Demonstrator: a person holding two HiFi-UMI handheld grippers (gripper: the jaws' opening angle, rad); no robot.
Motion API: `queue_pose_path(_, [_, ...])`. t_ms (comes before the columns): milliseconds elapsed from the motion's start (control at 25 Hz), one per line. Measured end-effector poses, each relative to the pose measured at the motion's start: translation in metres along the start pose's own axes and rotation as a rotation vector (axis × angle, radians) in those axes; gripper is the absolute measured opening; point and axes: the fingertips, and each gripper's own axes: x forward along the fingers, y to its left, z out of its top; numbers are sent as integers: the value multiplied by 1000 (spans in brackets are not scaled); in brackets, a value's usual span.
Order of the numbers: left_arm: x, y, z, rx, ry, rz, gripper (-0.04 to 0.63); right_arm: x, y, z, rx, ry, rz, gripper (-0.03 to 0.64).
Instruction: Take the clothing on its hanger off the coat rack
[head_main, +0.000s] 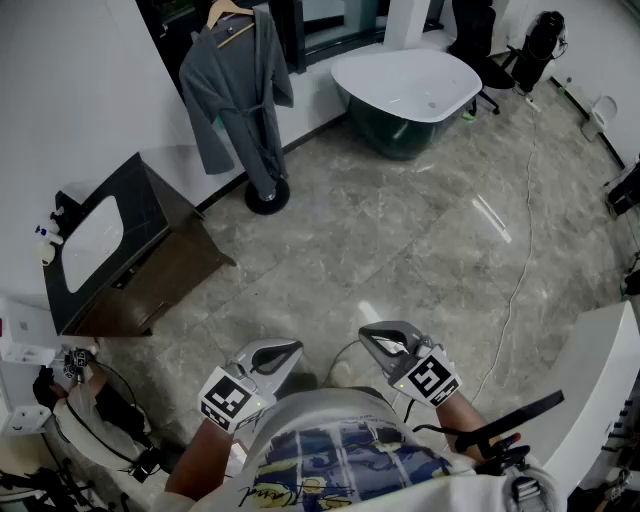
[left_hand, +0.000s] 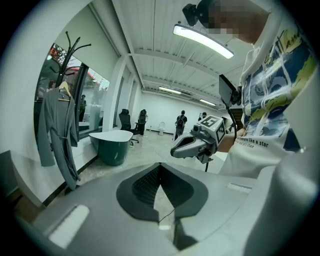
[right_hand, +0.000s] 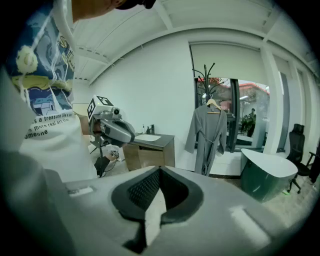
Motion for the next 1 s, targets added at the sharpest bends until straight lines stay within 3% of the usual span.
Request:
queue_pose_path(360, [-43, 49, 3, -9, -36, -46, 2, 60, 16, 41, -13, 27, -28, 2])
queue_pose_path(560, [-53, 94, -2, -29, -37, -16, 2, 91, 12, 50, 13, 48, -13, 3])
queue_pose_path(760, [-38, 143, 17, -37, -62, 28, 3, 111, -31, 59, 29, 38, -14, 32])
queue_pose_path(1000, [-5, 220, 62, -37, -87, 155, 41, 137, -104, 84, 7, 5, 22, 34])
